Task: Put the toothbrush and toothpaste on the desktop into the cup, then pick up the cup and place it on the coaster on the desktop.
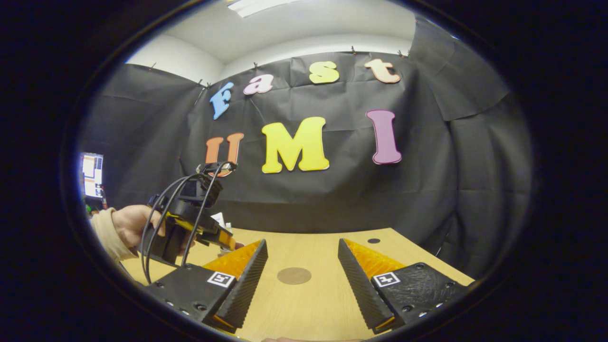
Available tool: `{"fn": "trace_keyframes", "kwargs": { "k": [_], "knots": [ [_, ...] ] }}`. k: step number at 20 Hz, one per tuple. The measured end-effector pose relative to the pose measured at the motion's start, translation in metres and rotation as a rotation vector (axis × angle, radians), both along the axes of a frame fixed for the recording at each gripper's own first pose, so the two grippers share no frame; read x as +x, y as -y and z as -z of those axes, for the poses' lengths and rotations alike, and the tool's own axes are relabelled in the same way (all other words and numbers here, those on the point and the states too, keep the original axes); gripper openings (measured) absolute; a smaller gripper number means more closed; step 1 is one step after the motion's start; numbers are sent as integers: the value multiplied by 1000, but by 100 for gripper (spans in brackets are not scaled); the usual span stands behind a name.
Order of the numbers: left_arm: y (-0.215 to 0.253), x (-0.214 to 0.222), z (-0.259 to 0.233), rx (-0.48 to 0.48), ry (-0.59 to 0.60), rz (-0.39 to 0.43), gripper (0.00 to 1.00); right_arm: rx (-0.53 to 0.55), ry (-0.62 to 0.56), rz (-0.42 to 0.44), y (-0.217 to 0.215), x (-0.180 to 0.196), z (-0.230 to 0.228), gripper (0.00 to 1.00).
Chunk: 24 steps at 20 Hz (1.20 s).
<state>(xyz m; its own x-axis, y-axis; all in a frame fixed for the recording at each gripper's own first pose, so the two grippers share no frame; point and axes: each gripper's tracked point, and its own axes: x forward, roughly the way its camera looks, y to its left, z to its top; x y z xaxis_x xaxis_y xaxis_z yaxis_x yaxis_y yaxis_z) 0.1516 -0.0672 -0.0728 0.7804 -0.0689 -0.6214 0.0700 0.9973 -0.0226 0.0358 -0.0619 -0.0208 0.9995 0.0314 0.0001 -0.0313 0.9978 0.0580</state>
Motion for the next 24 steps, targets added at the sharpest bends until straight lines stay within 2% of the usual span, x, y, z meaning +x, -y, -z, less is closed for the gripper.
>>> {"fn": "trace_keyframes", "kwargs": {
  "k": [6, 11, 12, 14, 15, 16, 17, 18, 20, 21, 22, 24],
  "knots": [
    [4, 6, 36, -27, -212, -25, 98, 45, -33, 11, 19, 1, 15, 92],
    [7, 13, 66, 2, -315, -30, 96, 49, -32, 20, 25, 4, 17, 91],
    [6, 12, 74, -3, -332, -44, 100, 47, -34, 21, 25, 5, 17, 92],
    [10, 10, 85, -12, -376, -44, 90, 44, -40, 18, 23, 6, 20, 92],
    [9, 9, 91, -19, -395, -43, 92, 46, -44, 15, 22, 7, 21, 92],
    [10, 9, 96, -23, -410, -46, 81, 46, -51, 9, 19, 8, 25, 92],
    [10, 9, 99, -22, -414, -59, 74, 44, -55, 7, 18, 9, 26, 92],
    [9, 9, 100, -9, -412, -58, 76, 42, -56, 6, 18, 8, 26, 92],
    [8, 8, 100, -3, -421, -54, 59, 40, -51, 3, 16, 9, 25, 92],
    [7, 9, 100, 0, -424, -68, 47, 39, -51, 0, 15, 9, 25, 92],
    [7, 10, 97, 9, -424, -65, 31, 39, -51, 0, 15, 10, 25, 92],
    [11, 10, 91, -16, -426, -77, 31, 38, -48, -2, 15, 9, 26, 92]
  ]
}}
